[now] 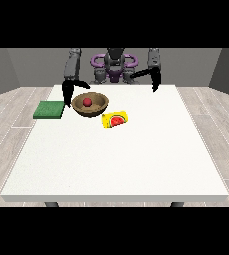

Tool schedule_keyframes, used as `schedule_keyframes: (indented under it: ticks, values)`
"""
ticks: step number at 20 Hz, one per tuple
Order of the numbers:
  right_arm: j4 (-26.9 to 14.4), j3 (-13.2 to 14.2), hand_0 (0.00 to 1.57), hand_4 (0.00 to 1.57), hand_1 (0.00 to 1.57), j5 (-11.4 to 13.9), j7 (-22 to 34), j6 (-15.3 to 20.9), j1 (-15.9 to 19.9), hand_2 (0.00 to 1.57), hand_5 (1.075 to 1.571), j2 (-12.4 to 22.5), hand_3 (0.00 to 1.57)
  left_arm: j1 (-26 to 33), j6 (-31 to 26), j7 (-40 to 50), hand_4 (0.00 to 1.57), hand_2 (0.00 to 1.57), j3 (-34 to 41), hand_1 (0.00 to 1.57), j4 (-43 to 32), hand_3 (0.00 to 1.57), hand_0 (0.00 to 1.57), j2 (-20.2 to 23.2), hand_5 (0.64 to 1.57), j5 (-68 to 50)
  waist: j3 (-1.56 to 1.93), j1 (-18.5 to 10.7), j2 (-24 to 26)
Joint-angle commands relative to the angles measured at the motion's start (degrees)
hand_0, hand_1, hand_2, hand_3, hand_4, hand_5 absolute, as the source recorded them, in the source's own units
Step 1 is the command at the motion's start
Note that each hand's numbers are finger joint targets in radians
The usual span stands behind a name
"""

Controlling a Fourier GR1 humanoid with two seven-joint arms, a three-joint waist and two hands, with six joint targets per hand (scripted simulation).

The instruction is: Pick the cup and pour the ball into the bowl, then pick the bowl and place it on the pad

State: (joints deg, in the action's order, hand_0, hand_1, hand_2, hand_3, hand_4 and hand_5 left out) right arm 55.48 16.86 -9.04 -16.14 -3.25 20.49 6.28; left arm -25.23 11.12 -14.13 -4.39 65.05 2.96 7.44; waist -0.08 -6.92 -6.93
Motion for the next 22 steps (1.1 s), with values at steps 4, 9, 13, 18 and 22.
schedule_keyframes:
  ticks: [4,9,13,18,22]
  values:
    - [-11.51,3.21,0.00,0.24,0.00,-1.24,-8.02,1.46,6.15,0.00,1.566,2.36,0.00,1.37,-5.25,-1.10,0.00,0.00,1.82,0.00,5.21,0.00,0.00,2.51,1.564,-2.40,0.11,-1.75,-3.32]
    - [-14.74,0.13,0.00,0.16,0.00,-0.68,-7.48,-1.44,4.35,0.00,1.563,2.06,0.00,4.77,-7.70,-1.86,0.00,0.00,5.10,0.00,4.38,0.00,0.00,5.18,1.565,-3.74,0.09,1.21,-0.36]
    - [-19.67,-0.19,0.00,0.14,0.00,0.10,-9.84,1.65,8.27,0.00,1.564,1.15,0.00,4.14,-6.58,1.03,0.00,0.00,3.68,0.00,7.09,0.00,0.00,3.68,1.566,-2.16,0.10,0.04,-1.11]
    - [-24.98,4.64,0.00,0.46,0.00,-3.92,-8.97,4.70,7.35,0.00,1.547,-1.03,0.00,2.10,-8.82,1.58,0.00,0.00,4.01,0.00,10.56,0.00,0.00,5.38,1.566,-3.36,0.11,-2.74,-5.03]
    - [-26.20,0.22,1.57,0.85,1.57,5.83,-9.17,16.80,4.54,1.57,1.505,3.37,1.09,-1.58,-7.46,1.41,0.47,0.00,2.62,0.00,12.46,0.00,0.00,3.96,1.564,-2.16,-0.06,-5.56,-9.59]
